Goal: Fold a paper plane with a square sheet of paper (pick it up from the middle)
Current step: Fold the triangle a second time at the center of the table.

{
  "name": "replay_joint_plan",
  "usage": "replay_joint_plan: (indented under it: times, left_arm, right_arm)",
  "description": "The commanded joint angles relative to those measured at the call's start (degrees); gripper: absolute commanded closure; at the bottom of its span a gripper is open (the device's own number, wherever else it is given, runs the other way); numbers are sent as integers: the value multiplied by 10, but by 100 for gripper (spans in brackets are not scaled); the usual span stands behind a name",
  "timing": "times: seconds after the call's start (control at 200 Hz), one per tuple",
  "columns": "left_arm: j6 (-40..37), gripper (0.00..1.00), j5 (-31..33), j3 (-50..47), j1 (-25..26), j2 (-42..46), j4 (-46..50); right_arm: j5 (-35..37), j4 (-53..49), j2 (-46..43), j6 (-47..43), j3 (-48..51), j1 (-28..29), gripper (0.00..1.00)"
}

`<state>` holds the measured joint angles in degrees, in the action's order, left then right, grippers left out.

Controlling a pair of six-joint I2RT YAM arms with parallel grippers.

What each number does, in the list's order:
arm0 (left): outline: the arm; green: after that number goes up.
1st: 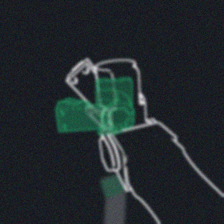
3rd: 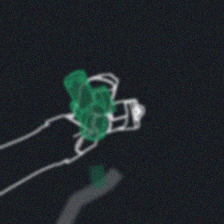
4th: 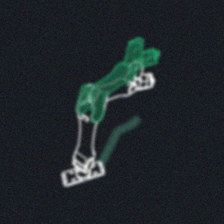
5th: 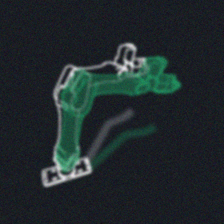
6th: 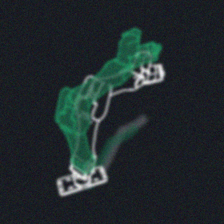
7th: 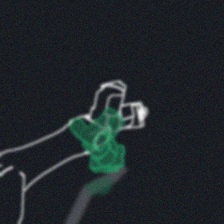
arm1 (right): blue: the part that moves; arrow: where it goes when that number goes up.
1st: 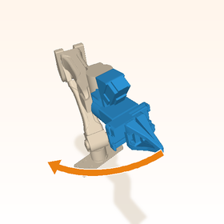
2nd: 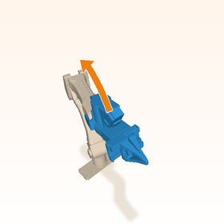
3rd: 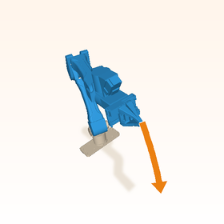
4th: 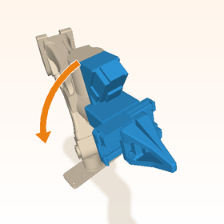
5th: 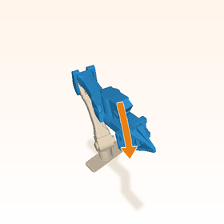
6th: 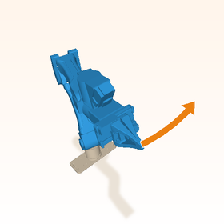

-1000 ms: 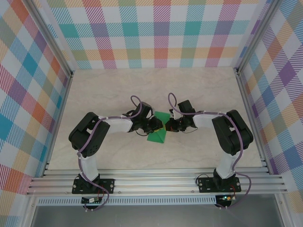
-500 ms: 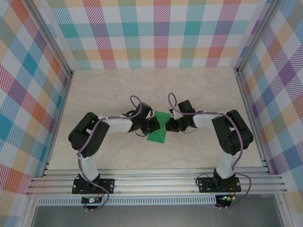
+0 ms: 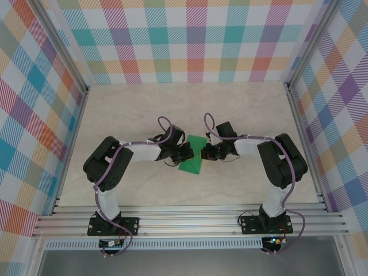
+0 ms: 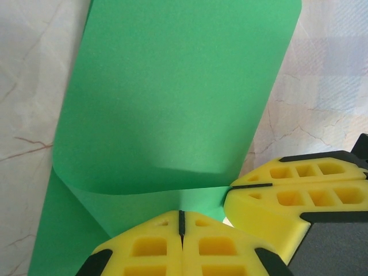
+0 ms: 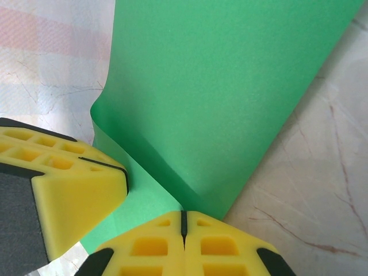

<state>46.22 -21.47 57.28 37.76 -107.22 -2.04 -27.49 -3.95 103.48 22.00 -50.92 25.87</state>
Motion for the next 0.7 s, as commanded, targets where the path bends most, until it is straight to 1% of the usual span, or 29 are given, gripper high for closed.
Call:
replay_joint_plan:
  times: [0.0,0.31,0.365,0.46,0.495,0.56,0.695]
  left_arm:
    - [-16,100,-10,14,6,-13,8]
    - [-29,100,-16,13,6,-26,5]
    - [-30,100,-16,13,5,-29,6]
    - [-30,100,-17,12,6,-31,7]
    - [-30,100,-18,10,6,-31,6]
    - [-30,100,-19,8,6,-31,5]
    - [-31,100,-18,8,6,-28,7]
  right_arm:
    - [1,4,2,4,3,-4,95]
    - [6,-4,-9,13,5,-4,92]
    - [14,-3,-20,17,9,-4,88]
    - [17,-11,-37,17,9,-4,85]
    - [16,-15,-43,17,8,-4,82]
    - [19,-28,-56,19,6,-4,72]
    - [20,-38,-102,27,19,-4,68]
